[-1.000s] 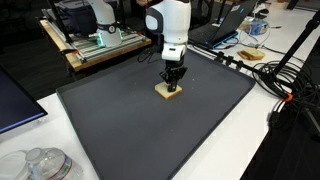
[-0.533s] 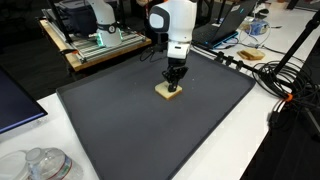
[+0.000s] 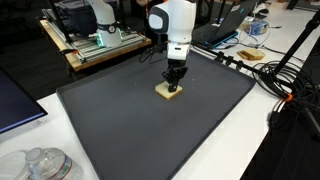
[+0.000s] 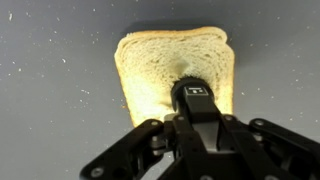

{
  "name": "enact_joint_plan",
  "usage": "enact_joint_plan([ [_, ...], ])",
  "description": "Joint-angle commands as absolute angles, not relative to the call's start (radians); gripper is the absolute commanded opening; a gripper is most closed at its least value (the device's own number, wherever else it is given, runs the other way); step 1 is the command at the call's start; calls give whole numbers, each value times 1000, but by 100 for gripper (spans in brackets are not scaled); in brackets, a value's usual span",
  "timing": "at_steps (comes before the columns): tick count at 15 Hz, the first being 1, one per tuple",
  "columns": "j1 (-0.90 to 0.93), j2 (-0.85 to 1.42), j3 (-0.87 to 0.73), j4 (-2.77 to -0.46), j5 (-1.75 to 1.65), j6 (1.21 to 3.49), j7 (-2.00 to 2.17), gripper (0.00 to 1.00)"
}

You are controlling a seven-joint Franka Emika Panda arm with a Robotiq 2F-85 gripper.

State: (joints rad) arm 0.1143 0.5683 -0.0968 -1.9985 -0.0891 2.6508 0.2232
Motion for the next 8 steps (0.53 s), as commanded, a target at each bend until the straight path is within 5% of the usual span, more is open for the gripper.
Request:
enact_joint_plan([
  [1,18,685,-4,-1943,11,2663,121,5],
  [8,80,669,-68,-1968,-35,2692,207,5],
])
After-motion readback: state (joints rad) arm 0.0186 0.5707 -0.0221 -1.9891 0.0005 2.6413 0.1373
